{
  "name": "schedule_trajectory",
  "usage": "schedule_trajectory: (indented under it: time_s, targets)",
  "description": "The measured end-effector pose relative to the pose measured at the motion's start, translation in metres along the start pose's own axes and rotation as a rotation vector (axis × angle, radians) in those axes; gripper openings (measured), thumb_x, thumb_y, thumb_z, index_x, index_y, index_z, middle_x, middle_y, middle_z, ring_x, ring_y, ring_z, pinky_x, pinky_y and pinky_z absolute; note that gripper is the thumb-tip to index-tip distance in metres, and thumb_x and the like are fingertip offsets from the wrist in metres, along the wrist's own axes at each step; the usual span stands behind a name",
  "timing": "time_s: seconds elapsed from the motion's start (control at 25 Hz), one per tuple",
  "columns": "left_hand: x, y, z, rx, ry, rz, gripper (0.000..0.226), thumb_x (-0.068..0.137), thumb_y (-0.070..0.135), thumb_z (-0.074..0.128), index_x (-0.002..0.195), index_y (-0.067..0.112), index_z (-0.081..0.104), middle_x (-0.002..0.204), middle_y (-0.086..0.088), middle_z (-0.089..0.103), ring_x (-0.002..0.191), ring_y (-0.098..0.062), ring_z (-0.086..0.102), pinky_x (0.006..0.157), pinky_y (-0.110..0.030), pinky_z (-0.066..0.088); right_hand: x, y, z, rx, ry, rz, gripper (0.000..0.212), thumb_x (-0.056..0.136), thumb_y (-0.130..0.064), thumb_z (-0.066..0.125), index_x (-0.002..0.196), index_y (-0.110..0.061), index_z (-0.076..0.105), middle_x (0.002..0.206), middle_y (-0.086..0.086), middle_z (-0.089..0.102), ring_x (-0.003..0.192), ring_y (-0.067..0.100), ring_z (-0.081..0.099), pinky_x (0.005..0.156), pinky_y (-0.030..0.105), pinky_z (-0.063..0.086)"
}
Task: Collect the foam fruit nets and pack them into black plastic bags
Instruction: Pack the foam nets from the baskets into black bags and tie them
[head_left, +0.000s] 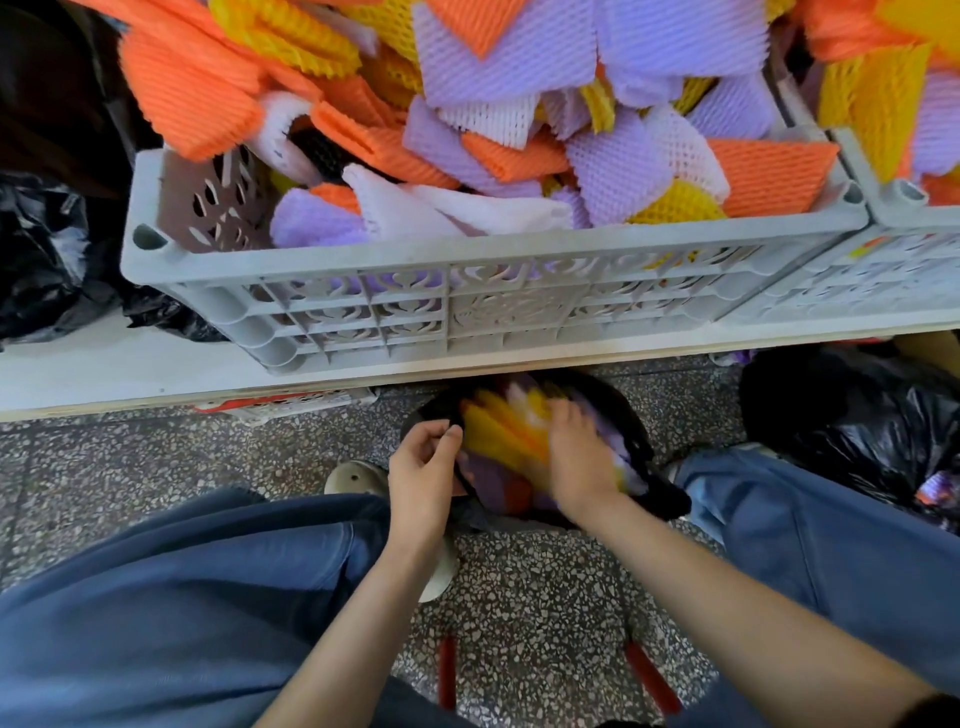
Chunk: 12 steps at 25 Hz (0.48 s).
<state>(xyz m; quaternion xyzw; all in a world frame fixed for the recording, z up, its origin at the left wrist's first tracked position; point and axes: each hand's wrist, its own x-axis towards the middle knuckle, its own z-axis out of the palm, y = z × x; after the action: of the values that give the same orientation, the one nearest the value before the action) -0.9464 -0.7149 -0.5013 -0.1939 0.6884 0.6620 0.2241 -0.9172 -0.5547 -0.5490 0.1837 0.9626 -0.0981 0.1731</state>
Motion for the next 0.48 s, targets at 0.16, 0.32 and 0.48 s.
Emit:
schedule_trajectory:
  time_s: [0.16, 0.32, 0.48]
  targets:
    - [0.004, 0.0, -0.004, 0.012, 0.019, 0.007, 0.011, 0.095, 0.015, 0.053, 0.087, 0.019, 0.059, 0.057, 0.006, 0.057, 0.056, -0.012, 0.056, 0.058, -0.029, 0.05, -0.009, -0.022, 0.034, -0.071, -0.344, -0.272, 0.054, 0.091, -0.018, 0.053, 0.141, -0.017, 0.032, 0.144, 0.006, 0.037, 0.137, 0.027, 0.028, 0.108, 0.036, 0.025]
    - [0.009, -0.006, -0.007, 0.038, 0.039, -0.038, 0.006, 0.095, 0.015, 0.053, 0.095, 0.016, 0.059, 0.064, 0.001, 0.058, 0.063, -0.016, 0.057, 0.058, -0.032, 0.052, 0.0, -0.021, 0.036, -0.046, -0.552, -0.346, 0.042, 0.098, -0.018, 0.042, 0.14, -0.021, 0.042, 0.14, 0.011, 0.049, 0.127, 0.028, 0.046, 0.099, 0.032, 0.037]
    - [0.01, -0.004, -0.013, 0.254, -0.065, -0.029, 0.012, 0.094, 0.015, 0.055, 0.103, 0.009, 0.058, 0.07, -0.003, 0.058, 0.06, -0.015, 0.057, 0.048, -0.025, 0.049, -0.005, -0.009, 0.008, -0.091, -0.327, -0.459, 0.039, 0.098, -0.022, 0.041, 0.136, -0.017, 0.041, 0.13, 0.012, 0.054, 0.117, 0.03, 0.052, 0.09, 0.036, 0.042]
